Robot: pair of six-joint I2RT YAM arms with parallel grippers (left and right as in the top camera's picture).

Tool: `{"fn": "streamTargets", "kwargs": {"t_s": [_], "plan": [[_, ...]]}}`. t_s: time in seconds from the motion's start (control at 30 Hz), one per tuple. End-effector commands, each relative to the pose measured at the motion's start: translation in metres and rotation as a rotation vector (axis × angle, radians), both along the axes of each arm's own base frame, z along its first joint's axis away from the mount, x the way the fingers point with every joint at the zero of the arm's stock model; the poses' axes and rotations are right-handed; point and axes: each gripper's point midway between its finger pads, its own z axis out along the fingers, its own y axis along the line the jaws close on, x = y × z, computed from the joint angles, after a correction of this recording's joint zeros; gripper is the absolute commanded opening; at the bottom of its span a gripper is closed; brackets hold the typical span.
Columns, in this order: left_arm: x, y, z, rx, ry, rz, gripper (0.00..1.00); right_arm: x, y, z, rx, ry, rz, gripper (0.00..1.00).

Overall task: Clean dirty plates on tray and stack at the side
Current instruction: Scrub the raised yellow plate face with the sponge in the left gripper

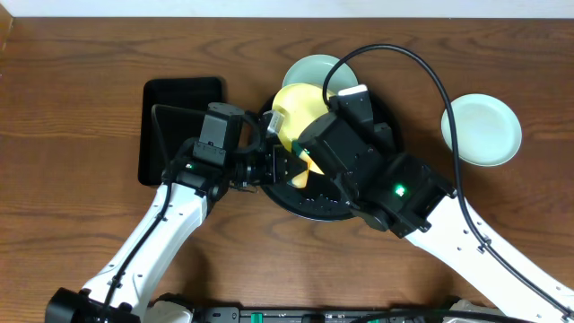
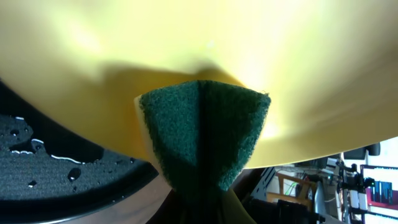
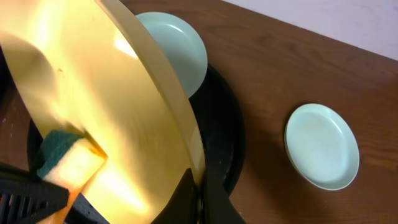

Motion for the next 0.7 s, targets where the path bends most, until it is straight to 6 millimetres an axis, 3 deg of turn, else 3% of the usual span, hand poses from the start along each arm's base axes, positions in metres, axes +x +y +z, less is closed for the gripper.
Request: {"fn": "streamTargets", "kwargs": {"t_s": [0.0,0.27,0.67], "plan": [[0.006,-0.001,0.007,-0.010,-0.034,0.003,0.08,-0.004,0.001,0.001,0.010,0.015,0.022,0.01],[0.015,-0.001,0.015,-0.029,-0.091,0.011,0.07,-0.007,0.005,-0.002,0.020,0.038,0.046,0.01],[0.033,0.018,0.018,-0.031,-0.111,0.077,0.08,-0.008,0.009,-0.004,0.033,0.047,0.058,0.01]]}}
